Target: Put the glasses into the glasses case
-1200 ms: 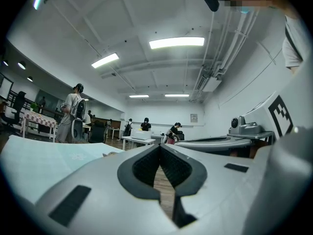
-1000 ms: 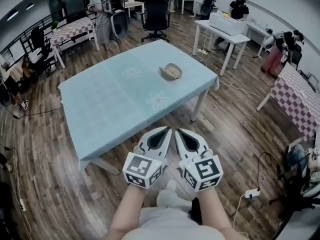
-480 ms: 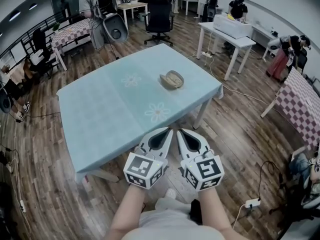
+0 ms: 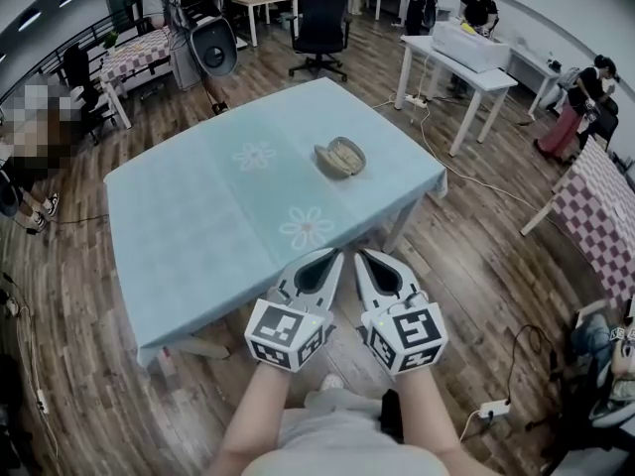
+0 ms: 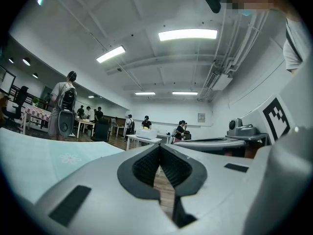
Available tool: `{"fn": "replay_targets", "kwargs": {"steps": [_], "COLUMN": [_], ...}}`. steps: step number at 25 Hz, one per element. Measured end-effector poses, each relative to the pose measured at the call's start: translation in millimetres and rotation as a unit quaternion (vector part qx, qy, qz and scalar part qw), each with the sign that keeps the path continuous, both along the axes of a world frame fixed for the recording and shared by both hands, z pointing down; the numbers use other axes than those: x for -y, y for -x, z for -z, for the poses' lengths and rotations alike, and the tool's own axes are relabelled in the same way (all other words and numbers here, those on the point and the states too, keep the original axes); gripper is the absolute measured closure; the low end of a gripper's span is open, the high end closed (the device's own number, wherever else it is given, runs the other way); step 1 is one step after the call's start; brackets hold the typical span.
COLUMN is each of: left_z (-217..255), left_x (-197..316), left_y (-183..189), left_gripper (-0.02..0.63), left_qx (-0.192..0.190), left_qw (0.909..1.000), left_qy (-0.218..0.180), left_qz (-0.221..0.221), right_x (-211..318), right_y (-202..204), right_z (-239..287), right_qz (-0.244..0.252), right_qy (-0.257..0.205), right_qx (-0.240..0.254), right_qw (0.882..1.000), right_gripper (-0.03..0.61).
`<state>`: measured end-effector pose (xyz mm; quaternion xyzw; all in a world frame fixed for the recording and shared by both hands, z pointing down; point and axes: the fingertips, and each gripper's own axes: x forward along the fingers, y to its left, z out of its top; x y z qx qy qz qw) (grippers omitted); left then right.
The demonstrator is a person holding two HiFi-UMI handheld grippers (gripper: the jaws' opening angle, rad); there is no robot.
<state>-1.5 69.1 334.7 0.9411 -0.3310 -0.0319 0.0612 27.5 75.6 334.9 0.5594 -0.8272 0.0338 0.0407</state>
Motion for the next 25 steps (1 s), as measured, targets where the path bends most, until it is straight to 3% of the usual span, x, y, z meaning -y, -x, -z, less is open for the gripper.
{"fn": "replay_targets", "kwargs": {"steps": [25], "left_z": [10], "left_x": [51], "left_y": [-34], "left_gripper": [0.604], "left_qx": [0.004], "left_qw": [0.9997], "left_qy": [-0.016], "left_qz": [0.017], "right_x": [46], "right_y": [-31], "right_z": [7], "right_qz": [0.026], "right_qy": [-0.011], "right_qx": [-0.009], "right_qw": [1.000], "right_gripper": [0.571]}}
